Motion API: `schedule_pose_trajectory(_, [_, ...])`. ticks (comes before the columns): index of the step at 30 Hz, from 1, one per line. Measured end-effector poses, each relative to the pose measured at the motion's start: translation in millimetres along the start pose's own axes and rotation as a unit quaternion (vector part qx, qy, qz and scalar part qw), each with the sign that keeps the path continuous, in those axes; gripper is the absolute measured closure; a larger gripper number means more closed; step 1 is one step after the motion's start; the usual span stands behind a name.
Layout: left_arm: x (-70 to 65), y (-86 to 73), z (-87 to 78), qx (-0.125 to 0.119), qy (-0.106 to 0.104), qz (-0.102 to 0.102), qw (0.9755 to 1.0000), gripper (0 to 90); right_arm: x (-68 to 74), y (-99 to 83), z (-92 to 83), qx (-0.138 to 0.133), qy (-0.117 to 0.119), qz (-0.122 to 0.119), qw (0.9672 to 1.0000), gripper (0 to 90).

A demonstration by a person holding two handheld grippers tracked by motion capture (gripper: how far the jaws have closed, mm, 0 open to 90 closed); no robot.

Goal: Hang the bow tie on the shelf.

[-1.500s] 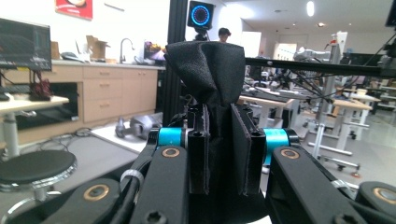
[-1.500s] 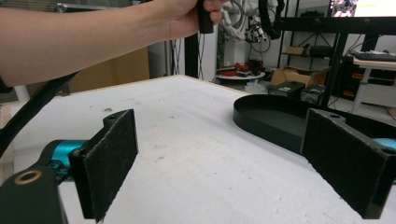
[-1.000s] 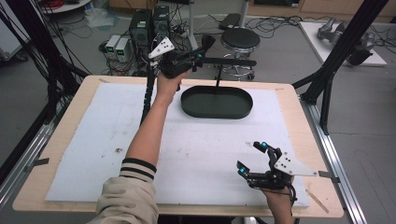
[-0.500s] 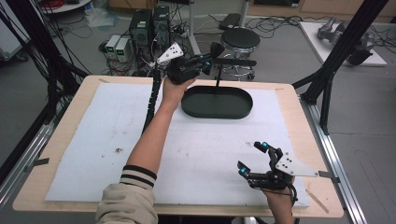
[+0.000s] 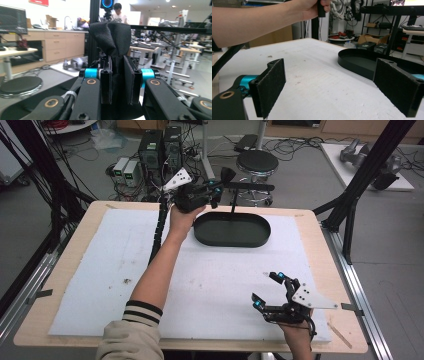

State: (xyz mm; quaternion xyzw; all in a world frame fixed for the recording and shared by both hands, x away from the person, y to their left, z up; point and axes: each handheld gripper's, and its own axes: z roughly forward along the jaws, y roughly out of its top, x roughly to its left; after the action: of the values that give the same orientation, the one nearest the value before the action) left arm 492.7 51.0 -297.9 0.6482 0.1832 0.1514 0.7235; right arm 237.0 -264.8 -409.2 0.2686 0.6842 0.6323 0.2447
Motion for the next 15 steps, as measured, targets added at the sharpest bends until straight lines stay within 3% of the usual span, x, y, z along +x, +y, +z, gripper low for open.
schedule_pose_trajectory(6, [14.3,2.9,7.4,-0.004,0.005,0.004,1.0,77.4,-0.8,-0.4,-0.8,0.002,0.0,0.003,1.0,10.3])
schedule_pose_trajectory(15, [37.0,10.9,-5.5,-0.005,0.042,0.021,0.9989,77.4,-5.1,-1.2,-2.6,-0.001,-0.005,0.002,1.0,10.3])
